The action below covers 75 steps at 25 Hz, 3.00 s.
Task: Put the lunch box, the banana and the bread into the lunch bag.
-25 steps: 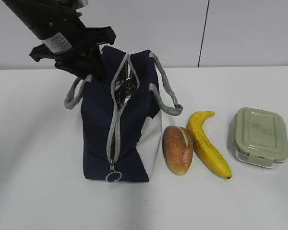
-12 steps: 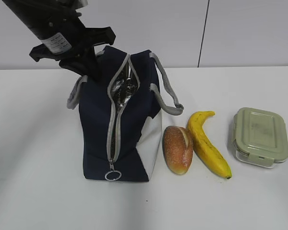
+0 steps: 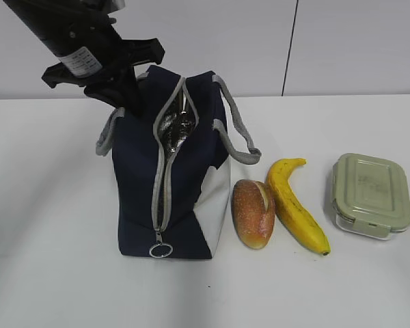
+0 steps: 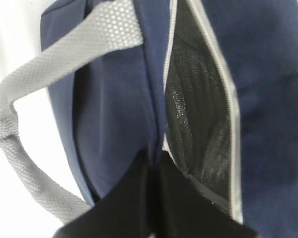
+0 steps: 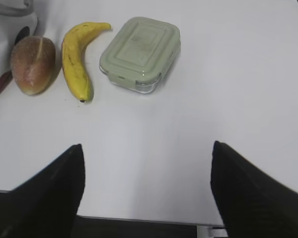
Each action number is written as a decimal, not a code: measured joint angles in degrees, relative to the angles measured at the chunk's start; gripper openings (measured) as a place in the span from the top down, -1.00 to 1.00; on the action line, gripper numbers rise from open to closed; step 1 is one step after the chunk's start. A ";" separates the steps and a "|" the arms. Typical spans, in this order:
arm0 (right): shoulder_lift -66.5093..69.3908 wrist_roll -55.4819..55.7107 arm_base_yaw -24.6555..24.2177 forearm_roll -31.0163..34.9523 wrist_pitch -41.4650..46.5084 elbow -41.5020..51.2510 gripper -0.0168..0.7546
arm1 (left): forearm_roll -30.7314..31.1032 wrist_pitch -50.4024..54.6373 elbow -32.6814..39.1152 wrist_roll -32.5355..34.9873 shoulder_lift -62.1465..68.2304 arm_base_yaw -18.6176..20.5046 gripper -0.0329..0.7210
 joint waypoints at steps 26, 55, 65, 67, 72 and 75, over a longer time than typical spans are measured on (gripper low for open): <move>54.74 -2.60 -0.09 15.65 -25.66 -4.68 -0.55 | 0.00 0.00 0.00 0.00 0.00 0.00 0.91; 89.88 -40.73 -24.81 55.08 -18.75 -18.08 -0.56 | -0.01 0.00 0.00 0.00 0.00 0.00 0.91; 90.02 -41.55 -24.81 55.08 -19.86 -18.47 -0.55 | -0.06 0.00 0.00 0.00 0.00 0.00 0.91; 90.02 -41.80 -24.81 55.08 -21.56 -18.47 -0.56 | -0.06 0.00 0.00 0.00 0.00 0.00 0.91; 93.13 -43.15 -24.81 55.30 -22.77 -19.76 -0.63 | -0.06 -0.26 0.00 0.00 0.00 0.00 0.91; 97.75 -43.35 -24.81 55.52 -20.29 -22.14 -0.66 | -0.06 -0.38 0.00 0.00 0.00 0.00 0.91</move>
